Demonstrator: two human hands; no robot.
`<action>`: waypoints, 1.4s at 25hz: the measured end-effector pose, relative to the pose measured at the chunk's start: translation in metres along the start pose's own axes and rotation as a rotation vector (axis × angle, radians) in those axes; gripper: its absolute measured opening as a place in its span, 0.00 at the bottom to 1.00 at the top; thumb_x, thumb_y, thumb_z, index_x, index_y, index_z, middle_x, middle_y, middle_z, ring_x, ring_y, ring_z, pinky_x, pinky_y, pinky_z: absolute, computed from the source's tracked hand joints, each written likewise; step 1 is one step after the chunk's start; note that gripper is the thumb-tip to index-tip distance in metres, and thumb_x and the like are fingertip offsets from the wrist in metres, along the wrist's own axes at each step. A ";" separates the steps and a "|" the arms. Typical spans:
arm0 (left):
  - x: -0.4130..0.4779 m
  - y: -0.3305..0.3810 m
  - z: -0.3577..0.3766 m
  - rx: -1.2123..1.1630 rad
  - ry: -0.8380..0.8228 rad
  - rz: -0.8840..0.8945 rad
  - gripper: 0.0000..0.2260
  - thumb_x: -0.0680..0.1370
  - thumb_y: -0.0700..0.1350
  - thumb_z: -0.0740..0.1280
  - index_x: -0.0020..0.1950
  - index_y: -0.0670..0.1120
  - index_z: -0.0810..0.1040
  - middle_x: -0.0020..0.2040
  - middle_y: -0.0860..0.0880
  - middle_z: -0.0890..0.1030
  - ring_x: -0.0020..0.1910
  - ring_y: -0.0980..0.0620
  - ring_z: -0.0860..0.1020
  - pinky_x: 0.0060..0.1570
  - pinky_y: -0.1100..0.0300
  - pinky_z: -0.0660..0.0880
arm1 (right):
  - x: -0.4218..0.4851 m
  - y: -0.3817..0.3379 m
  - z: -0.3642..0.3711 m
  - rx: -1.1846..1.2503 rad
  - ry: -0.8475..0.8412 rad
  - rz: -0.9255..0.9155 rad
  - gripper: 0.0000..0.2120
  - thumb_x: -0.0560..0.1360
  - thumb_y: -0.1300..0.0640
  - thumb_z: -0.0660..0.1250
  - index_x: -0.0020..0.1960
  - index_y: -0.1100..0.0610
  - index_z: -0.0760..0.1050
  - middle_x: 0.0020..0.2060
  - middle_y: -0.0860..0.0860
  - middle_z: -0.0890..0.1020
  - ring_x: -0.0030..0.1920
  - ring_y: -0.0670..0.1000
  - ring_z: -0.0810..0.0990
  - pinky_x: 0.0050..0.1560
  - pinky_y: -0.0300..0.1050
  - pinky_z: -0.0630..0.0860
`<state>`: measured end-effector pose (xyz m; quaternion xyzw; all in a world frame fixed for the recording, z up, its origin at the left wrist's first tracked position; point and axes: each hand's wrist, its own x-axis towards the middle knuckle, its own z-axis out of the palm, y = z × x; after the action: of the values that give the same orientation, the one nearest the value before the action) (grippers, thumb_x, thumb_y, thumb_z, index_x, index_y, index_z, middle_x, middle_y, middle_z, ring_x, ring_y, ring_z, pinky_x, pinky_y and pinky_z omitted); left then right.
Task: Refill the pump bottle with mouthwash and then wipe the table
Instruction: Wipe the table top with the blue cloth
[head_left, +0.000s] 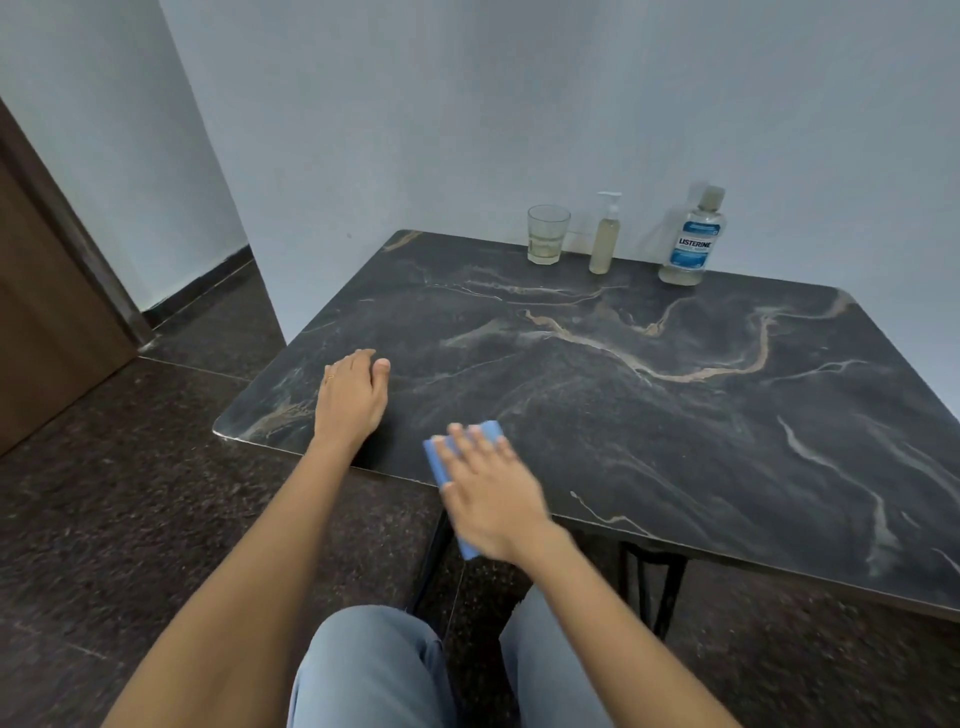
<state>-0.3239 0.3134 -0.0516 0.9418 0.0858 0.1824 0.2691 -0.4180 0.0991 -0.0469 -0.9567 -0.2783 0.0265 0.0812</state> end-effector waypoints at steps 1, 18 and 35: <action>0.002 -0.006 -0.001 -0.005 0.021 0.003 0.19 0.83 0.49 0.54 0.66 0.39 0.72 0.62 0.39 0.78 0.64 0.38 0.73 0.71 0.43 0.59 | 0.023 -0.017 0.003 0.036 -0.018 -0.070 0.29 0.79 0.47 0.38 0.78 0.52 0.47 0.78 0.52 0.49 0.78 0.52 0.45 0.75 0.52 0.41; 0.051 0.005 0.056 0.110 -0.037 0.069 0.16 0.82 0.49 0.54 0.60 0.41 0.74 0.57 0.41 0.78 0.60 0.39 0.74 0.65 0.41 0.65 | 0.153 0.228 -0.049 0.025 0.047 0.453 0.25 0.82 0.50 0.42 0.78 0.49 0.48 0.78 0.49 0.49 0.78 0.50 0.47 0.74 0.61 0.37; -0.003 0.013 0.013 -0.014 -0.027 0.012 0.16 0.82 0.50 0.55 0.58 0.40 0.76 0.54 0.41 0.80 0.56 0.38 0.75 0.55 0.46 0.70 | -0.058 0.082 -0.018 0.007 0.065 0.368 0.37 0.71 0.40 0.28 0.78 0.51 0.43 0.78 0.50 0.47 0.78 0.49 0.43 0.75 0.46 0.37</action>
<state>-0.3209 0.2955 -0.0555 0.9427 0.0751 0.1718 0.2759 -0.4220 -0.0025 -0.0423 -0.9915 -0.0959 0.0106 0.0872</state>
